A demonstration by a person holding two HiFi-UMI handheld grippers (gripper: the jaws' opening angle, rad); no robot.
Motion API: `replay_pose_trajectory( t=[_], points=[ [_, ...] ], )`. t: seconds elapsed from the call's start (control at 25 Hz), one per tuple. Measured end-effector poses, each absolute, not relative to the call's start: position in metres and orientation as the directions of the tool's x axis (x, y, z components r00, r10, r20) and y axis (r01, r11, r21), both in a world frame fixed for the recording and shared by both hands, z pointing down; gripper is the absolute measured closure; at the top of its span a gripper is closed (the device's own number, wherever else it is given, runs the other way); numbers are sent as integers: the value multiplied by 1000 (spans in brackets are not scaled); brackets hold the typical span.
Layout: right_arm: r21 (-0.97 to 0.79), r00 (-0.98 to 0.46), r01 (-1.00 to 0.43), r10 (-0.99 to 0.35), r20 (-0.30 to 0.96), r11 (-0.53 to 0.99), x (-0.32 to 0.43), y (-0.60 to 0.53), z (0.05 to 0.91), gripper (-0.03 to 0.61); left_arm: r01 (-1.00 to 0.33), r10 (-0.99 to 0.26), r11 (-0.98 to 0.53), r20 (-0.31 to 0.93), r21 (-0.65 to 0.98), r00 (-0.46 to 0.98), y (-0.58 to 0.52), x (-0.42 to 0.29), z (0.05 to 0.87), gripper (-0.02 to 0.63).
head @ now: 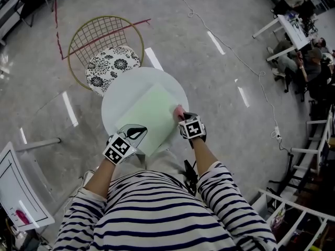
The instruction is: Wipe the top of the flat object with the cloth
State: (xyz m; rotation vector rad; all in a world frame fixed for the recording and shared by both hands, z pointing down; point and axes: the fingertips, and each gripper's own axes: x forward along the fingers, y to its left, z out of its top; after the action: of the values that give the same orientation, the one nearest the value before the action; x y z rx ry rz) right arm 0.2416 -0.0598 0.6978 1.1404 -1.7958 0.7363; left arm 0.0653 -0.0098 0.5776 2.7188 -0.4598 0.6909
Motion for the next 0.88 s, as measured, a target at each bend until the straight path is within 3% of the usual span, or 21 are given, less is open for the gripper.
replay_pose_trajectory(
  t=[0.88],
  points=[
    [-65, -251, -903, -397, 883, 425, 190, -20, 693, 528, -354, -222, -914, 488, 197, 844, 7, 39, 571, 607]
  ],
)
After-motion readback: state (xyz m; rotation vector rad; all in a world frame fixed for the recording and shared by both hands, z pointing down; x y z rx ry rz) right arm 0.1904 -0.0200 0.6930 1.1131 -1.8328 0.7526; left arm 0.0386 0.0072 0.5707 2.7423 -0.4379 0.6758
